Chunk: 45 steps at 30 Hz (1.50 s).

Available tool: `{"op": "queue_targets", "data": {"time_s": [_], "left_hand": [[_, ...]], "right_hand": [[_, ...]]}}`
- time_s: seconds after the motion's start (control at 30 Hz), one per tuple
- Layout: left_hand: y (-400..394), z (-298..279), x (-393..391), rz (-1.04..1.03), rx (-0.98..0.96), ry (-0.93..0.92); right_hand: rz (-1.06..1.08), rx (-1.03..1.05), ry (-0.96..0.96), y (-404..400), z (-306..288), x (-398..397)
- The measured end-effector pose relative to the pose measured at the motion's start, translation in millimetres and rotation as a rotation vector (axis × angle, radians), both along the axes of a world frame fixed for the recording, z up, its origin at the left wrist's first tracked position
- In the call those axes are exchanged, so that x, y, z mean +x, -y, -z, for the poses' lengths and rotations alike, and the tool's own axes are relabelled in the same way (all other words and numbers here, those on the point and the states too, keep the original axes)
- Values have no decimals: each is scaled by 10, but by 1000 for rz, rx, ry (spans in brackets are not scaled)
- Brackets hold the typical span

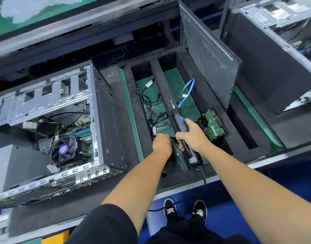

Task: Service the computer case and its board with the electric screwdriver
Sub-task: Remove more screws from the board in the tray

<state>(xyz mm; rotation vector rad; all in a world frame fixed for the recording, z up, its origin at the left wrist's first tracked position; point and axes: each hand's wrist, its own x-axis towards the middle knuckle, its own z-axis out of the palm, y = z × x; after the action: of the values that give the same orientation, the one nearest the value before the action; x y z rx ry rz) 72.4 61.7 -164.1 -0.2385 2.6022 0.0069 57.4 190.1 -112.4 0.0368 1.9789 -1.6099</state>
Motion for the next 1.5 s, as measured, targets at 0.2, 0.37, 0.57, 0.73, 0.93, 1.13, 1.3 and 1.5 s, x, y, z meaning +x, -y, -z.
{"op": "queue_targets", "data": {"time_s": [0.2,0.37,0.57,0.73,0.93,1.13,1.3,1.5], "left_hand": [[4,4,-9,-54,101,35],[7,-74,-49,-41,111,-12],[-68,-9,86,94,-168,-86],[6,28,-13,115,-121,-120],[-7,18,-49,21,-78,-60],[-4,-15,-38,51,-64,-61],[-66,22,58,116,-215,-85],[-38,-18,101,204,-172,0]], "right_hand": [[-4,6,-4,1,8,-7],[-5,-13,1,-3,-11,0],[-3,-12,11,-3,-20,-3],[-8,-20,18,-6,0,-11],[-8,-25,17,-6,-1,-10],[-17,-19,13,-16,15,-18],[-20,-20,9,-16,20,-19],[-15,-28,18,-19,40,-30]]}}
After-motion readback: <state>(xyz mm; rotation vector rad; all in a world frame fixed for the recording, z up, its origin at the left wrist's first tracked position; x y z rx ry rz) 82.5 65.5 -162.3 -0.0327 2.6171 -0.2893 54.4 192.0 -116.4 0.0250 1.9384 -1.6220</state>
